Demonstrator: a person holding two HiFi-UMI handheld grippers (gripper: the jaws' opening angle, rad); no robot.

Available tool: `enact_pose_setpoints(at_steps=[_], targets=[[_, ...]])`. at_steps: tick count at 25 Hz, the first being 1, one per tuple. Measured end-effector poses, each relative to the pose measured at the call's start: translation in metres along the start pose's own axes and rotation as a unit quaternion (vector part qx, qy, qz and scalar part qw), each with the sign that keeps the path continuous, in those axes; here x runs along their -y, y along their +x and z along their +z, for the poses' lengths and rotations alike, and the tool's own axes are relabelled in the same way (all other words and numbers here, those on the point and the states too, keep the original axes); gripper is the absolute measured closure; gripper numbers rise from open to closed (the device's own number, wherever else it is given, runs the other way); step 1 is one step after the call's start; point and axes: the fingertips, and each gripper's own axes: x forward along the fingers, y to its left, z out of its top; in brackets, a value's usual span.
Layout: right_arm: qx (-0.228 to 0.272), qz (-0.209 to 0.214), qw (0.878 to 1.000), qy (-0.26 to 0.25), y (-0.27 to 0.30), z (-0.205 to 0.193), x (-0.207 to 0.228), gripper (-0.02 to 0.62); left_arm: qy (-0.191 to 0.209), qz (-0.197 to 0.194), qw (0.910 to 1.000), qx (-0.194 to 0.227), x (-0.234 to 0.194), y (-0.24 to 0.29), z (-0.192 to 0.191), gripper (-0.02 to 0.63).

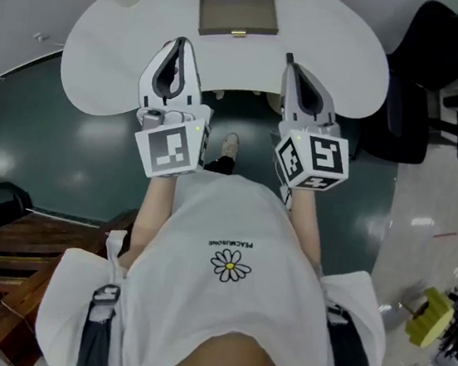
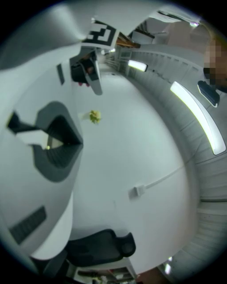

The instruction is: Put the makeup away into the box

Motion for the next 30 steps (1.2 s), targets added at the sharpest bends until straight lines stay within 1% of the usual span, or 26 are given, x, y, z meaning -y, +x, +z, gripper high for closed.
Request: enact_pose_setpoints(at_steps=[5,9,11,14,16,18,20,24,30], targets=[[-0.009,0.003,1.000,-0.020,0.063,0.004,0.003,0.566,-0.019,0.005,0.9998,-0.009,-0.027,0.054,-0.022,0.588],[-0.018,0.002,1.000,-0.023,0.098,0.001,0.010,0.566,-0.021,0.003,0.9996,-0.017,-0.037,0.087,-0.037,0.588],[-0.026,0.000,0.999,-0.024,0.114,-0.005,0.015,0.566,-0.020,0.002,0.9993,-0.031,-0.042,0.099,-0.049,0.588],[-0.045,0.004,0.999,-0.028,0.129,-0.014,0.016,0.566,-0.028,0.018,0.9976,-0.061,-0.050,0.107,-0.069,0.588],[-0.051,0.004,0.998,-0.035,0.134,-0.017,0.018,0.566,-0.025,0.022,0.9965,-0.077,-0.051,0.109,-0.079,0.588],[-0.047,-0.002,0.998,-0.042,0.141,-0.017,0.025,0.566,-0.013,0.017,0.9968,-0.077,-0.047,0.116,-0.084,0.588],[-0.042,-0.006,0.998,-0.042,0.147,-0.016,0.030,0.566,-0.011,0.019,0.9971,-0.073,-0.045,0.121,-0.084,0.588],[-0.041,-0.002,0.999,-0.034,0.153,-0.015,0.036,0.566,-0.015,0.025,0.9971,-0.070,-0.045,0.126,-0.082,0.588],[-0.040,0.006,0.999,-0.037,0.161,-0.014,0.039,0.566,-0.025,0.031,0.9973,-0.062,-0.047,0.133,-0.079,0.588]])
